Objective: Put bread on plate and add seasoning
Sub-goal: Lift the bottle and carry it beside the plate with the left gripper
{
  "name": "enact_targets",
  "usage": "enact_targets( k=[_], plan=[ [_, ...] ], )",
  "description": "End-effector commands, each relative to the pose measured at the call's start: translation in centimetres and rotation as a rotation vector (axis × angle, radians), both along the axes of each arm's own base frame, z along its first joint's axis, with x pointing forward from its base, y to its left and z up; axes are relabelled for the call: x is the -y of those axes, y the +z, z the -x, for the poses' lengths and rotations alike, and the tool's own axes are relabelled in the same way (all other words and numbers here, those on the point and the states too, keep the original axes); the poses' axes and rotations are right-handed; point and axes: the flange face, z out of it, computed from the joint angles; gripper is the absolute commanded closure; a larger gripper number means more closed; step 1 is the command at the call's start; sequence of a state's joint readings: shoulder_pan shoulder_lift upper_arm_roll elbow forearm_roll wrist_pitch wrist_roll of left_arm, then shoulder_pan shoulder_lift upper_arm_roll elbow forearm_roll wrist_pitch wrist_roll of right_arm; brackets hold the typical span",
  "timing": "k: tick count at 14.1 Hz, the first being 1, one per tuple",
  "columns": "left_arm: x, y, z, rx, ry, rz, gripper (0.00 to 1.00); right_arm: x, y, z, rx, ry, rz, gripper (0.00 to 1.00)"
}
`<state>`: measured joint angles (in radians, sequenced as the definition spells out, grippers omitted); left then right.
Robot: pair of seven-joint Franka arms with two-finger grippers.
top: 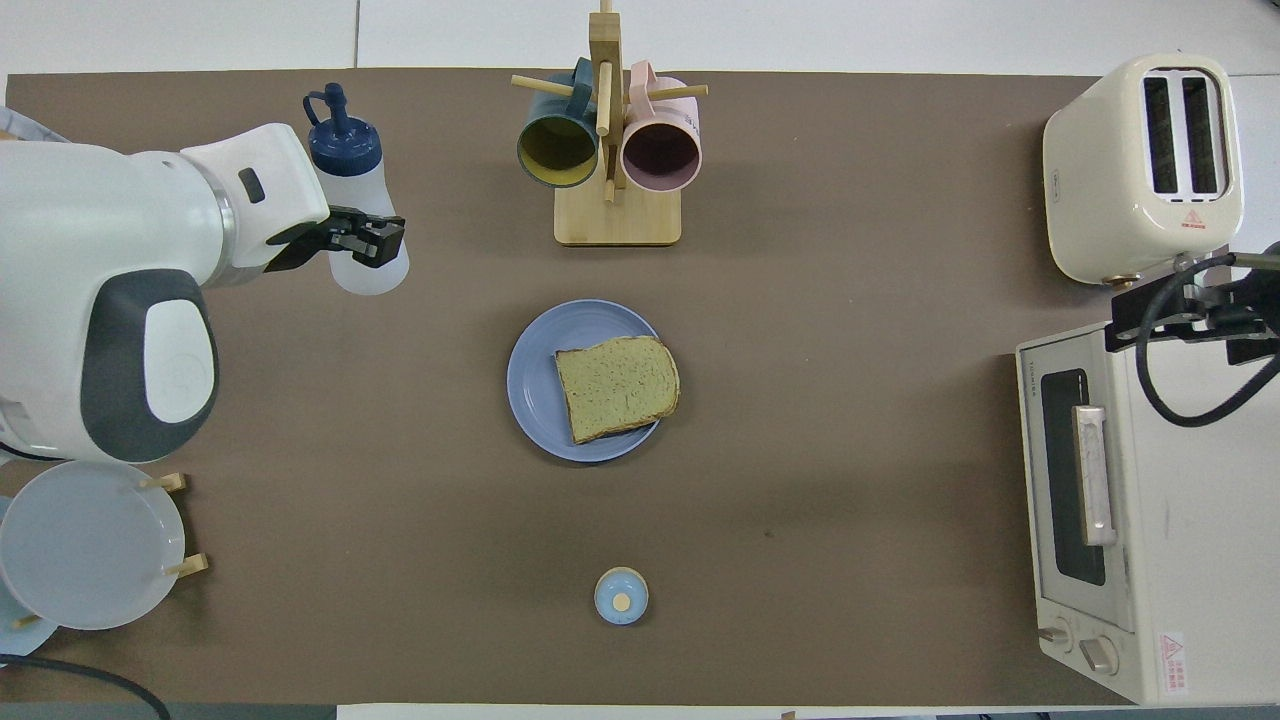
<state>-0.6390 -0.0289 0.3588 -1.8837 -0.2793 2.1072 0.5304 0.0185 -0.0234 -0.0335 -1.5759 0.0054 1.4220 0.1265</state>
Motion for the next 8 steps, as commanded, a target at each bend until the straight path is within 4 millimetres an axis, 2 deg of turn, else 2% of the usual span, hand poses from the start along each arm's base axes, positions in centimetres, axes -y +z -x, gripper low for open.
enact_targets(
  k=[1, 2, 4, 6, 8],
  plan=[
    [0.8, 0.0, 2.3, -0.001, -0.185, -0.037, 1.0, 0.2, 0.6, 0.3, -0.002, 0.019, -0.026, 0.0],
    [1.2, -0.3, 3.0, 0.0, -0.283, -0.073, 1.0, 0.2, 0.3, 0.9, -0.022, 0.027, -0.028, 0.0],
    [2.5, -0.8, 4.4, -0.036, -0.364, -0.099, 1.0, 0.2, 0.2, 1.6, -0.021, 0.042, -0.03, 0.0],
    [3.6, -0.9, 6.0, -0.082, -0.441, -0.137, 1.0, 0.6, 0.3, 1.3, -0.004, 0.036, -0.033, 0.0],
    [3.8, -1.3, 6.9, -0.078, -0.615, -0.158, 1.0, 0.8, 0.4, 1.2, 0.0, 0.031, -0.033, 0.0]
  ],
)
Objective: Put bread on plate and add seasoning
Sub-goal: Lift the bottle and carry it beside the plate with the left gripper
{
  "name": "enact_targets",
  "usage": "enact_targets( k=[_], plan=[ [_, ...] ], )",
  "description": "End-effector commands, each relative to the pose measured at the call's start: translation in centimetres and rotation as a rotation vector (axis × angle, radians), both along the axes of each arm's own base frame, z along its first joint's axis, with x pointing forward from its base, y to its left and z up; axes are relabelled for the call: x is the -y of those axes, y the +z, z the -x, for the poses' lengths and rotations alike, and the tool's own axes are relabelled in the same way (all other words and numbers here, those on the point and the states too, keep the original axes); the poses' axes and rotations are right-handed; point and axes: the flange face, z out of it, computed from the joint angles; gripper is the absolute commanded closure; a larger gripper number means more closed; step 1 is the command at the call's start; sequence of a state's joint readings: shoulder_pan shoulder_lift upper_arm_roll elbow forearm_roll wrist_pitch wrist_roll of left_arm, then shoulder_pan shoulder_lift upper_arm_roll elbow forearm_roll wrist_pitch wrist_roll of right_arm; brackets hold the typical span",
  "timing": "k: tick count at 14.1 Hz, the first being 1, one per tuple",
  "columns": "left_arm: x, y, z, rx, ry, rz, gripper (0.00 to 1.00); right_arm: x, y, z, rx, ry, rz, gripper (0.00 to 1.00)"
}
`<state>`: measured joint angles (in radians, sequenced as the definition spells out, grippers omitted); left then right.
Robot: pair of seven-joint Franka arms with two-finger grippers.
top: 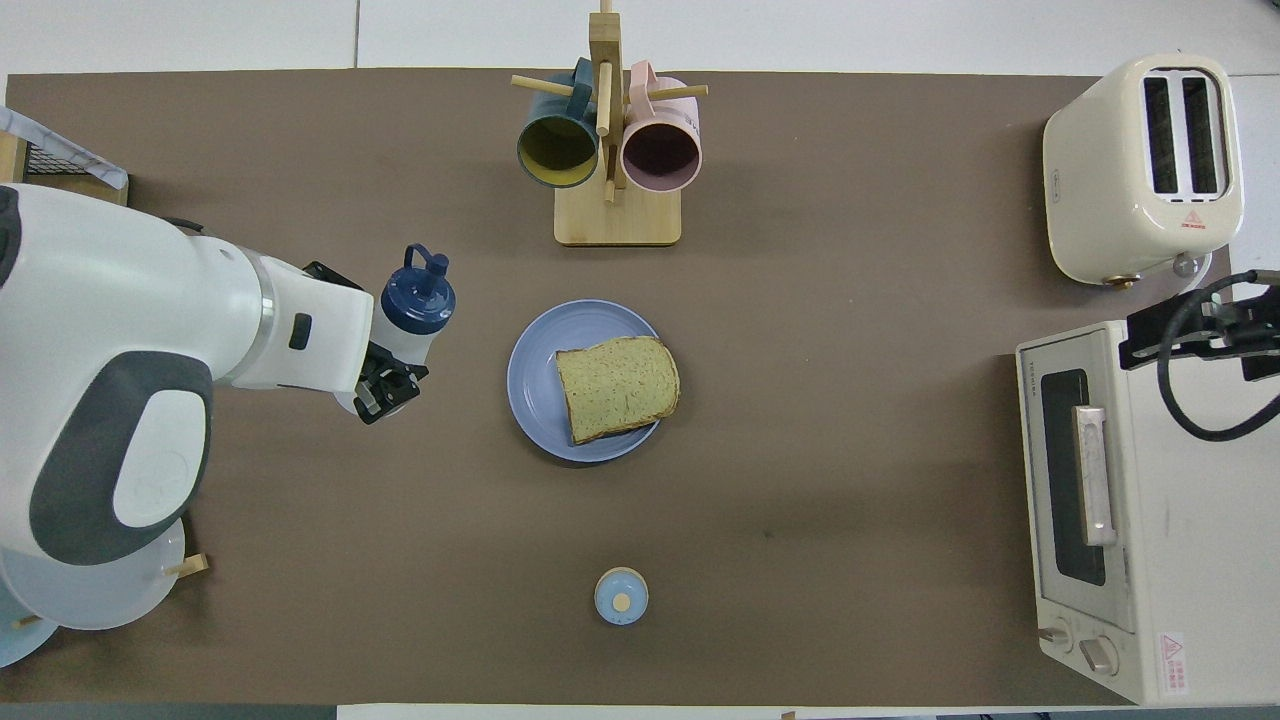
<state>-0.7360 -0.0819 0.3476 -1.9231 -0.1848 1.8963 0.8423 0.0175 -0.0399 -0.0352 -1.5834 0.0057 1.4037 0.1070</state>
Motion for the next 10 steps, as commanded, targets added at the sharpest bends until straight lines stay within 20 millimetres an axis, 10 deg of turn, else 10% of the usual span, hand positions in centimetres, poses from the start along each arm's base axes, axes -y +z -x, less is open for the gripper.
enact_targets(
  k=[1, 10],
  plan=[
    [-0.6, 0.0, 2.2, -0.021, -0.169, -0.013, 1.0, 0.6, 0.3, 0.6, 0.015, 0.007, -0.027, 0.0],
    [2.1, -0.1, 4.9, -0.001, -0.331, -0.077, 1.0, 2.0, 0.5, 0.4, 0.039, -0.015, -0.027, 0.0]
  ],
)
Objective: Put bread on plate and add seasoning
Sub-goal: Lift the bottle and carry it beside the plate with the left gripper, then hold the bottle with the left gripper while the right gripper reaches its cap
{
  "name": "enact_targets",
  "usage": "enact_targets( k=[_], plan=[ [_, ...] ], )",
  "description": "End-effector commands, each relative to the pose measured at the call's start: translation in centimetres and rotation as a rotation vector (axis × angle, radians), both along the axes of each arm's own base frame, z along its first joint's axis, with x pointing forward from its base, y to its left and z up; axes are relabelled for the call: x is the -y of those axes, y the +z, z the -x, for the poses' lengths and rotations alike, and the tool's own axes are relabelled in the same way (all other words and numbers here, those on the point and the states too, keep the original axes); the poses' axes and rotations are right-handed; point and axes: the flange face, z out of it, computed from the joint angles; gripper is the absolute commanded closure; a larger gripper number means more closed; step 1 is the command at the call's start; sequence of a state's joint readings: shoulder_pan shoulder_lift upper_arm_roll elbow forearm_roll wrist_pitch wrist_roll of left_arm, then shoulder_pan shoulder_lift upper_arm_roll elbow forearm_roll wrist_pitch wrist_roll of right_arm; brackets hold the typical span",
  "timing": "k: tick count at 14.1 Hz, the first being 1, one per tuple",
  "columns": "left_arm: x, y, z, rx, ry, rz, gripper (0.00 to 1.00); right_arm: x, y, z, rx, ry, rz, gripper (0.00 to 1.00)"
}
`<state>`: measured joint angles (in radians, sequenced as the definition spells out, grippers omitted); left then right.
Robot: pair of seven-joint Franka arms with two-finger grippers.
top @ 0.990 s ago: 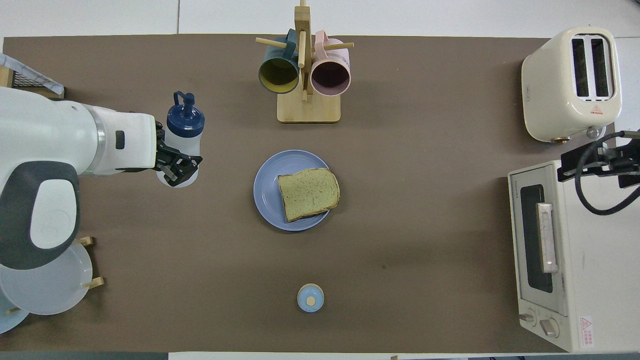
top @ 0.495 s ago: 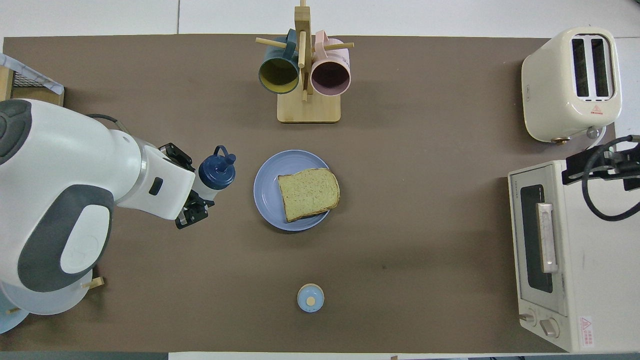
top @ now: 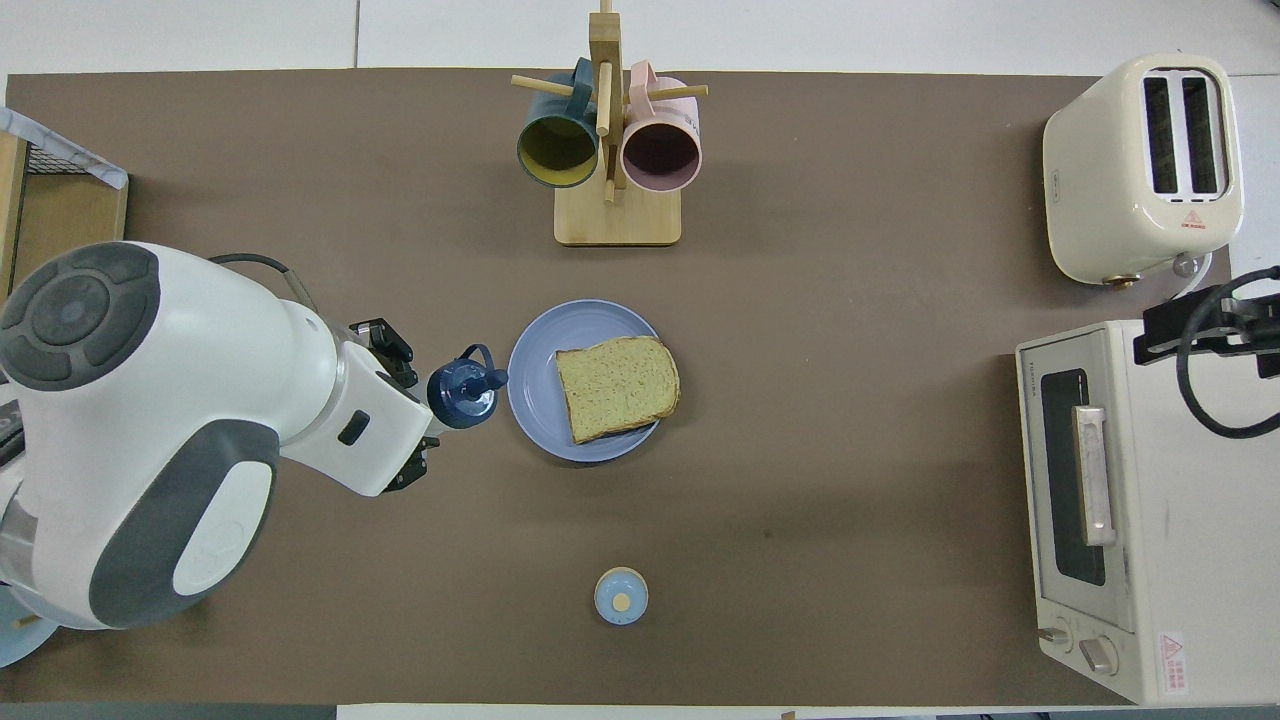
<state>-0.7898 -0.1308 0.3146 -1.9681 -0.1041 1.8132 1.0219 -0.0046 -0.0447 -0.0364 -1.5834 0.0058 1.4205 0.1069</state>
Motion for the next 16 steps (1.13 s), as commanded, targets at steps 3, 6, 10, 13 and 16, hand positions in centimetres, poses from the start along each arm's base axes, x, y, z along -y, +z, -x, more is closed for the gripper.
enact_targets(
  k=[3, 6, 10, 13, 16],
  plan=[
    [-0.67, 0.77, 1.35, 0.021, -0.054, 0.01, 1.0, 0.5, -0.09, 0.49, 0.01, 0.015, -0.03, 0.0],
    [-0.81, 1.0, 1.52, 0.025, -0.054, 0.015, 1.0, 0.33, -0.09, 0.49, 0.01, 0.018, -0.03, 0.0],
    [-0.92, 1.14, 1.53, 0.027, -0.053, 0.017, 1.0, 0.33, -0.09, 0.49, 0.01, 0.018, -0.03, 0.0],
    [-1.03, 1.19, 1.54, 0.025, -0.051, 0.017, 1.0, 0.33, -0.09, 0.49, 0.01, 0.018, -0.03, 0.0],
    [-1.12, 1.48, 1.63, 0.03, -0.053, 0.022, 1.0, 0.33, -0.09, 0.49, 0.01, 0.018, -0.03, 0.0]
  ],
)
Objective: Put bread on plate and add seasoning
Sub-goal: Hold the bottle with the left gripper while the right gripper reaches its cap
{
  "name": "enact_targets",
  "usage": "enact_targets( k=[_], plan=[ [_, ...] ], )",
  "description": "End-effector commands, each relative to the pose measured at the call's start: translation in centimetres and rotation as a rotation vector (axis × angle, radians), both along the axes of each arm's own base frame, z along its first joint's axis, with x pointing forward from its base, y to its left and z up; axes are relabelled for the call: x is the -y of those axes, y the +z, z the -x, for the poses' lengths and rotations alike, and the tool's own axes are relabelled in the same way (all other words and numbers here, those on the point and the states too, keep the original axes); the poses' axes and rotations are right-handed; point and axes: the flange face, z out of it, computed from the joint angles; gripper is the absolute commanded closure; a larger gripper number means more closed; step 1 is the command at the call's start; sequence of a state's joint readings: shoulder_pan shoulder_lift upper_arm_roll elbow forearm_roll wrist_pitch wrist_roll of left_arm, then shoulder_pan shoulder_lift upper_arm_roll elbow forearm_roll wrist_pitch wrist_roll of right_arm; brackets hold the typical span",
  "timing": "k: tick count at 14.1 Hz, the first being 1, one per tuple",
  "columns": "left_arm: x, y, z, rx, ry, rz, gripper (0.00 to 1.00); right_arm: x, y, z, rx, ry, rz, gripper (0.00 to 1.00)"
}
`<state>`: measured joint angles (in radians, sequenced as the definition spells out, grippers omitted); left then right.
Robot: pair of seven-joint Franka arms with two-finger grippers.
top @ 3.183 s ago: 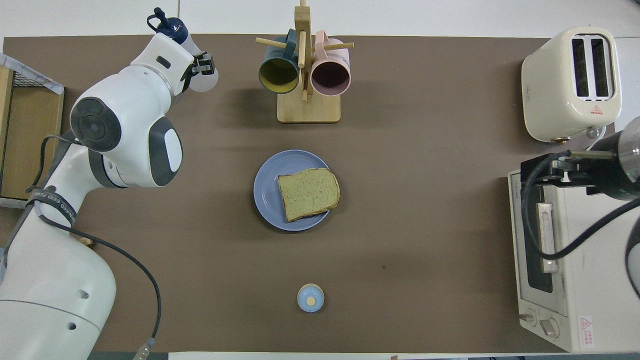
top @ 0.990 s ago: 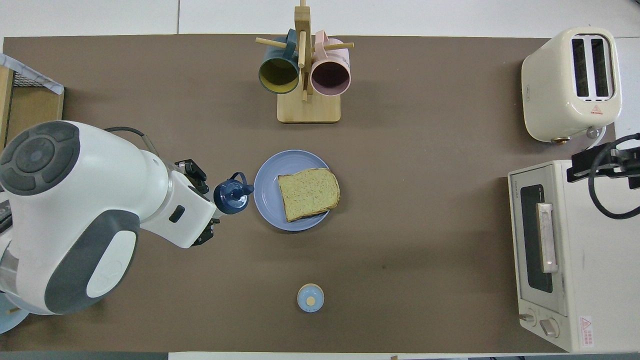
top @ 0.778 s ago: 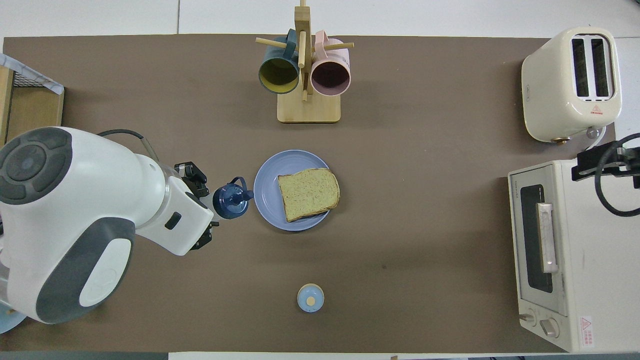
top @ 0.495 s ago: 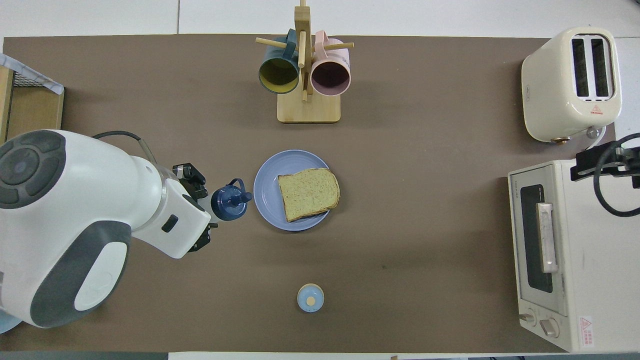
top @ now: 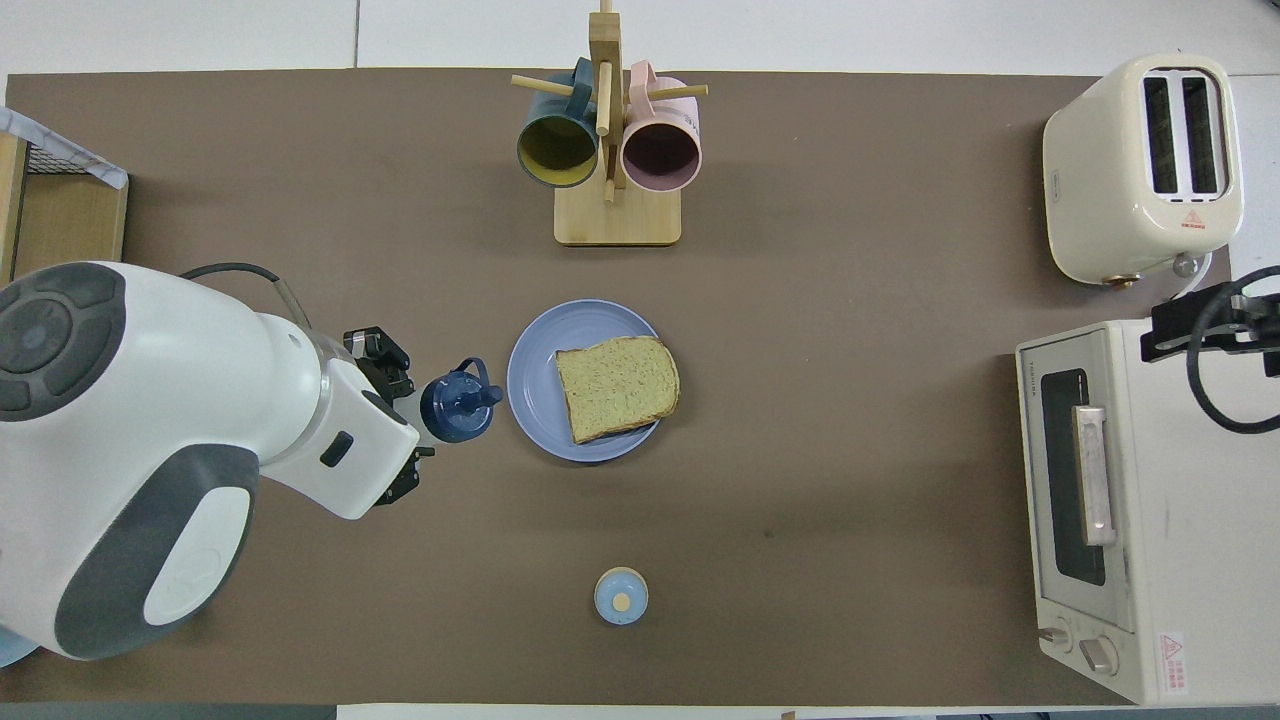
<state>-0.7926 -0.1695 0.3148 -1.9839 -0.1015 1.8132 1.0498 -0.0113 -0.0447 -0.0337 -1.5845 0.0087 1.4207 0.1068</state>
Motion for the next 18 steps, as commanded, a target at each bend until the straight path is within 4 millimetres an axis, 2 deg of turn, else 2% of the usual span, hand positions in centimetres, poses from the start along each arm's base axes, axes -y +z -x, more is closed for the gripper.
enact_targets(
  k=[1, 6, 7, 9, 11, 15, 18],
  plan=[
    [-0.6, 0.3, 0.8, 0.012, -0.021, 0.001, 1.0, 0.2, 0.0, 0.5, 0.011, 0.022, -0.027, 0.0],
    [-0.7, 0.4, 0.8, 0.023, -0.024, -0.012, 1.0, 0.1, 0.0, 0.5, 0.014, 0.02, -0.028, 0.0],
    [-0.8, 0.3, 0.8, 0.02, -0.022, -0.013, 1.0, -1.3, 0.0, 0.4, 0.014, 0.044, -0.06, 0.0],
    [-0.8, 0.5, 0.7, 0.024, -0.013, -0.011, 1.0, -6.3, 0.3, 1.3, -0.008, 0.143, -0.079, 0.0],
    [-1.1, 0.7, 0.2, 0.037, 0.001, -0.013, 1.0, -11.4, 1.4, 2.0, 0.012, 0.213, -0.173, 0.0],
    [-3.0, 1.0, -0.1, 0.03, 0.027, -0.021, 1.0, -19.2, 3.5, 2.1, 0.091, 0.132, -0.48, 0.0],
    [-2.5, 1.5, -0.1, 0.049, 0.056, -0.012, 1.0, -26.4, 4.6, 3.6, 0.14, 0.083, -0.546, 0.0]
  ],
)
